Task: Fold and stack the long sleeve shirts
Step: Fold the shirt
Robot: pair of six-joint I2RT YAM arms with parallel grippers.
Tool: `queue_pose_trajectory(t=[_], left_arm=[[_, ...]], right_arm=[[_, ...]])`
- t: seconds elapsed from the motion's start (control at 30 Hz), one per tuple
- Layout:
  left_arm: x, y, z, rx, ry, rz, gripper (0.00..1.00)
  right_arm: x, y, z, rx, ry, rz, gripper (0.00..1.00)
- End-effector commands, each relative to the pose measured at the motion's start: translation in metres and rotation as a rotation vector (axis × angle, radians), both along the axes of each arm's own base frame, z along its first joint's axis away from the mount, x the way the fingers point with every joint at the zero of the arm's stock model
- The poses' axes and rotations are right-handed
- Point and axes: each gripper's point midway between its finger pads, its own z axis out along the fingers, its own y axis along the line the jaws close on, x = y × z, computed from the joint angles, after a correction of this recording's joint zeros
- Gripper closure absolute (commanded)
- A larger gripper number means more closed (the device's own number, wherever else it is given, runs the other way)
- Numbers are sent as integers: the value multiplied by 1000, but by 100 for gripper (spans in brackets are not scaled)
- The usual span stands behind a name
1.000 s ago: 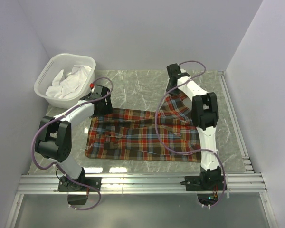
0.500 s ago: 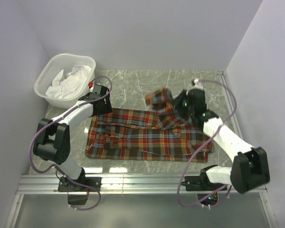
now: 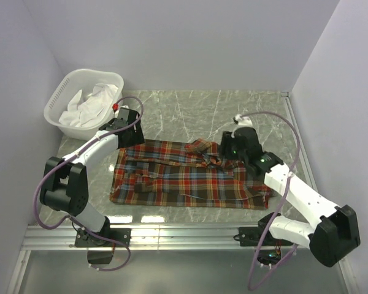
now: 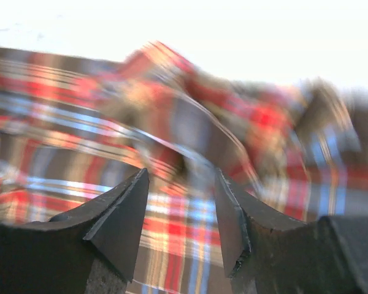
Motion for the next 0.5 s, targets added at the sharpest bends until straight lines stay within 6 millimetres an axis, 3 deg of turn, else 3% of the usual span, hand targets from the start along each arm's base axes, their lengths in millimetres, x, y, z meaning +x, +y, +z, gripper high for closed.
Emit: queue_pose_trajectory(t=[0.0, 0.1, 0.23, 0.47], left_arm=[[8, -6, 22, -25, -59, -12, 18], [8, -6, 22, -26, -59, -13, 18], [9, -8, 21, -31, -54, -17, 18], [8, -10, 19, -37, -49, -25, 18]], right_arm=[[16, 30, 42, -163, -116, 215, 44], [23, 60, 42, -278, -102, 380, 41], [29, 91, 23, -442, -83, 519, 39], [57, 125, -12, -580, 6, 621, 38]])
